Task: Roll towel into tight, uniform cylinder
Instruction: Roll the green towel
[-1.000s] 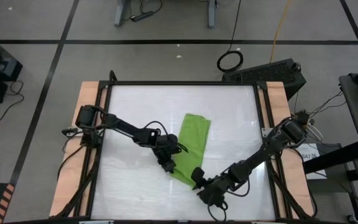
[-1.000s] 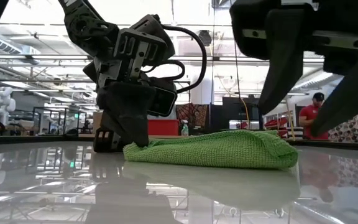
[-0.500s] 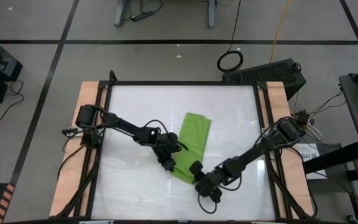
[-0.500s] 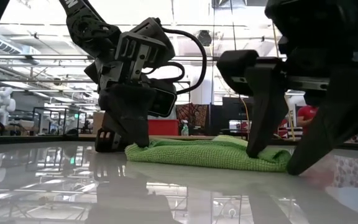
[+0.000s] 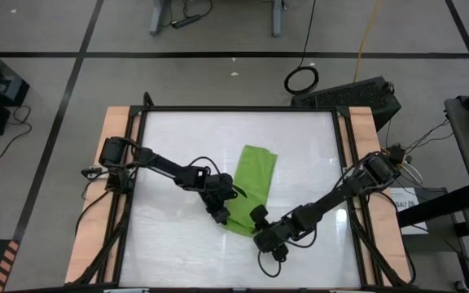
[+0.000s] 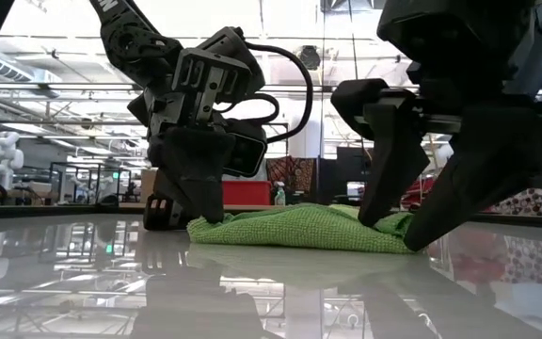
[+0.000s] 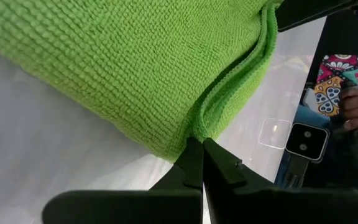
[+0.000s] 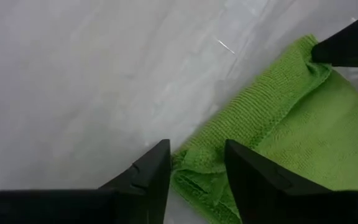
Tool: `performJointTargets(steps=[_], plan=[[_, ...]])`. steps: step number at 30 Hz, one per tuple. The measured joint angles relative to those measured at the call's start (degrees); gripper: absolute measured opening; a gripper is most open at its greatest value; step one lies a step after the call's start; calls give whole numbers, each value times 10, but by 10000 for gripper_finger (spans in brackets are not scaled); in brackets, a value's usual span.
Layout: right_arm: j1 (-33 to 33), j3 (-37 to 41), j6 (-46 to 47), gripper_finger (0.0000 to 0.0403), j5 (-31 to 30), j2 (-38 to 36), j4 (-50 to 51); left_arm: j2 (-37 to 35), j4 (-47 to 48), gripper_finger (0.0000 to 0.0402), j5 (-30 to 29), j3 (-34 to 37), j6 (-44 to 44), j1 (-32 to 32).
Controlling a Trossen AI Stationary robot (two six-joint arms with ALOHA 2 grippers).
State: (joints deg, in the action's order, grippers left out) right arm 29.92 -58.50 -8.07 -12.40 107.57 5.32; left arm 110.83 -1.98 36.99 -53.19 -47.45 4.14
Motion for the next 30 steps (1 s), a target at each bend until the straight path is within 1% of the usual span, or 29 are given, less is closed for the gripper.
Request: performJointTargets(steps=[11, 15, 19, 23, 27, 30], plan=[[0, 0, 56, 144, -1, -2, 31, 0, 0, 0, 1, 0, 2, 0], [-4, 0, 93, 137, 1, -1, 37, 0, -3, 7, 18, 0, 4, 0], [-12, 0, 136, 111, 6, 0, 40, -2, -5, 30, 43, -9, 7, 0], [-19, 0, 167, 66, 5, 0, 41, -14, 3, 52, 44, -12, 24, 3], [-20, 0, 182, 14, 3, 0, 42, -44, 3, 80, 44, -14, 81, 5], [-20, 0, 188, 9, 4, 0, 41, -67, 36, 104, 28, -14, 125, 9]])
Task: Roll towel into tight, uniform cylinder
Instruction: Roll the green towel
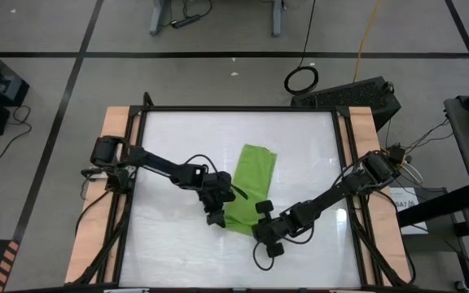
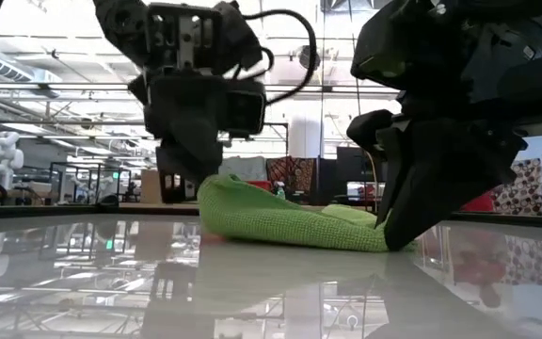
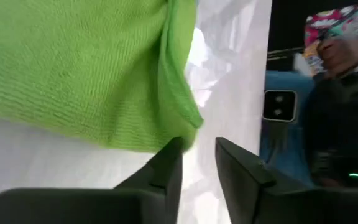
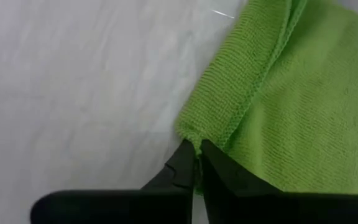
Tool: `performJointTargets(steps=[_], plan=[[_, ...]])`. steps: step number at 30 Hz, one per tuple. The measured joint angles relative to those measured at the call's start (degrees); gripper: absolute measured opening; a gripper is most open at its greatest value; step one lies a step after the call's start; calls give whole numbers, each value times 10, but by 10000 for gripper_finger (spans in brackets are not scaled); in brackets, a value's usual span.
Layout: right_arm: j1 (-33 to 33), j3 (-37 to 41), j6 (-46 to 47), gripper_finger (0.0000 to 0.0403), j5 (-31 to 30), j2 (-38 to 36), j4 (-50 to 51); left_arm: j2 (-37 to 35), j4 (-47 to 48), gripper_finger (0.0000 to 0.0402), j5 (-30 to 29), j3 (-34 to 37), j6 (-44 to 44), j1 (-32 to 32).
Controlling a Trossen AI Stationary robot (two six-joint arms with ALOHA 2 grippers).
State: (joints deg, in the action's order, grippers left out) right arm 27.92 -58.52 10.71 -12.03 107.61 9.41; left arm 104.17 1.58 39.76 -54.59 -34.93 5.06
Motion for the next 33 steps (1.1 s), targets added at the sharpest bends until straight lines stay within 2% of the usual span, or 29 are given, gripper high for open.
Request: performJointTargets(steps=[6, 11, 16, 20, 33], plan=[[-3, 0, 21, 4, 26, 0, -2, -51, 74, 142, -80, 0, 102, 12], [-5, 0, 34, 3, 32, 0, -5, -98, 57, 152, -174, -1, 257, 74], [-11, 0, 42, 3, 49, 0, -7, -97, -8, 152, -261, -1, 412, 150], [-18, 0, 45, 3, 67, 0, -12, -78, -5, 152, -335, -2, 446, 174], [-17, 0, 52, 2, 66, 1, -13, -31, 9, 152, -343, -2, 493, 139]])
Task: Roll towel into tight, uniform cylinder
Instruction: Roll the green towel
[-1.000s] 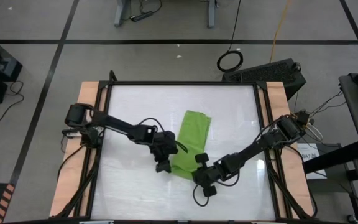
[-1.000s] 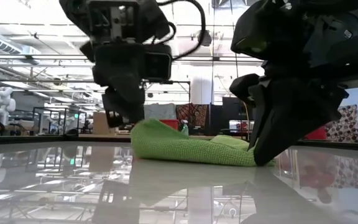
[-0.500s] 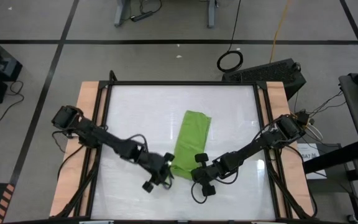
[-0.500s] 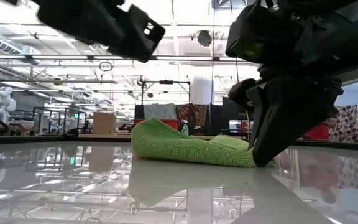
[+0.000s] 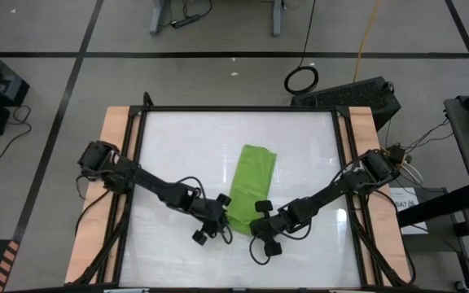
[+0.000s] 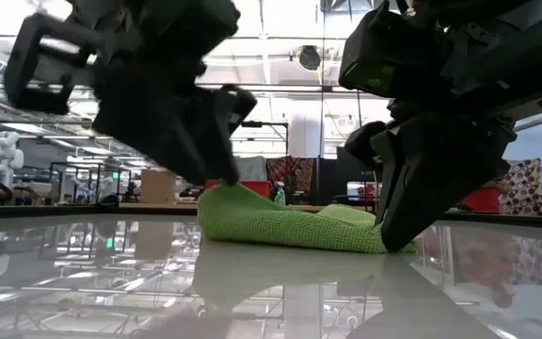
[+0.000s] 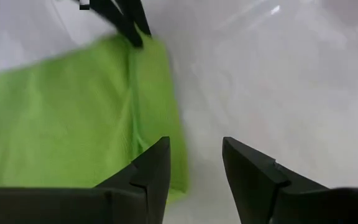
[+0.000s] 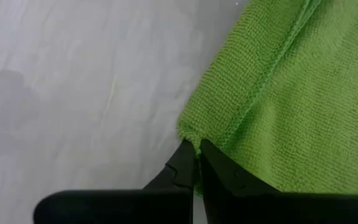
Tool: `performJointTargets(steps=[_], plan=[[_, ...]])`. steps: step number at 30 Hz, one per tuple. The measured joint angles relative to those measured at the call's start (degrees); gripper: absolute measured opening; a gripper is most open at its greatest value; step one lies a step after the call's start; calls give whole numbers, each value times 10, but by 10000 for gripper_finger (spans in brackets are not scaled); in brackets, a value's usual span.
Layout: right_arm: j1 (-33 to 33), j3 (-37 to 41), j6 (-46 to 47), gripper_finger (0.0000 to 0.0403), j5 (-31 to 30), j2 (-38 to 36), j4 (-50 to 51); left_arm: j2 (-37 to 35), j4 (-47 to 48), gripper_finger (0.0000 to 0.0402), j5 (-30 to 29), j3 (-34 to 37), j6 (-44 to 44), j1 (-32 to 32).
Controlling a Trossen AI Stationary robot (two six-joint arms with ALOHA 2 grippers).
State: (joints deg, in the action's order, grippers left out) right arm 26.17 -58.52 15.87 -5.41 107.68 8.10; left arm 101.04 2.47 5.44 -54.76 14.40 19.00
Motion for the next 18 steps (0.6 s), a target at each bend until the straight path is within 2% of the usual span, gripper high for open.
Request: performJointTargets(steps=[12, 18], plan=[[0, 0, 10, 2, 0, 0, 0, 1, 61, 152, -10, 0, 28, -23], [0, 0, 10, 2, 0, 0, -1, 1, 67, 152, 9, 0, 26, -27]])
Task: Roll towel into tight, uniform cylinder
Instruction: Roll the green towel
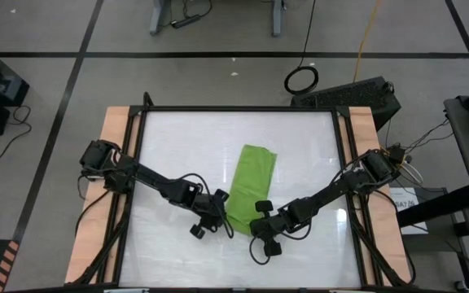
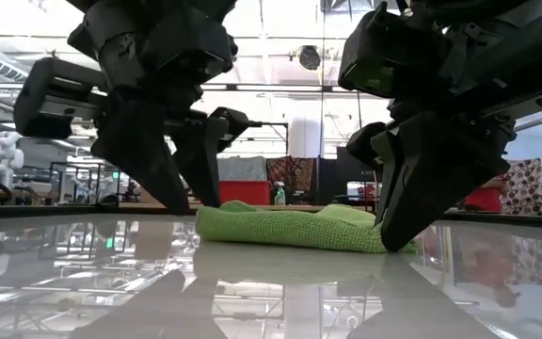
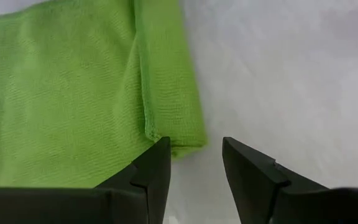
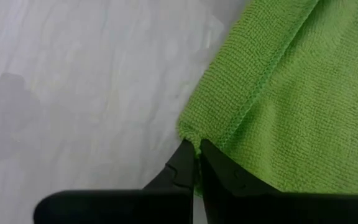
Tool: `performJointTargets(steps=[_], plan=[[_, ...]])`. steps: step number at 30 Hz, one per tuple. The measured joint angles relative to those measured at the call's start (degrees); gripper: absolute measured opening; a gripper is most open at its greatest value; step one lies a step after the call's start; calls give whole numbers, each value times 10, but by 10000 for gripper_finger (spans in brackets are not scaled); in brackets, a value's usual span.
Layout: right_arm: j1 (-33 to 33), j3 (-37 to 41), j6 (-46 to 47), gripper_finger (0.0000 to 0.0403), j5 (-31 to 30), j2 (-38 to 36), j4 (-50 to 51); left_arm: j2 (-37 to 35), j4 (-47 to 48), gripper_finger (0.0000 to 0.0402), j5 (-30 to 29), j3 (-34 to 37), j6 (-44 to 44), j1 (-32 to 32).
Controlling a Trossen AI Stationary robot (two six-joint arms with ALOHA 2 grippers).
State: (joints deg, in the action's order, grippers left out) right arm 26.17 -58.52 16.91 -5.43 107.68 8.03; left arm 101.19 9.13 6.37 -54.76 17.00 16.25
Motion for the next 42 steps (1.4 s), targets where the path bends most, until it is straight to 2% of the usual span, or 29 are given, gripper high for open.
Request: performJointTargets(steps=[8, 14, 17, 21, 26, 28, 31, 37, 42], plan=[[0, 0, 0, 2, 0, 0, -2, 36, -28, 152, 20, -1, -1, 7], [0, 0, 4, 2, 0, -2, 0, 43, -30, 152, -15, -2, -3, 16], [0, 0, 4, 2, 0, -2, -1, 43, -30, 149, -29, -2, -30, 14], [0, 0, 4, 2, 11, -3, -1, 45, -32, 113, -29, -2, -75, 5], [0, 0, 4, 2, 16, -3, -1, 45, -39, 29, -26, -2, -80, 3], [0, 0, 5, 2, 26, -3, -1, 45, -39, 10, -12, -2, -79, 3], [0, 0, 21, 2, 29, -4, -1, 46, -41, 9, 13, -1, -101, -1], [2, 0, 57, 9, 57, -8, 2, 47, -53, 4, 156, -6, -196, -28], [11, 0, 62, 29, 57, -23, 8, 47, -91, 2, 241, -6, -275, -54]])
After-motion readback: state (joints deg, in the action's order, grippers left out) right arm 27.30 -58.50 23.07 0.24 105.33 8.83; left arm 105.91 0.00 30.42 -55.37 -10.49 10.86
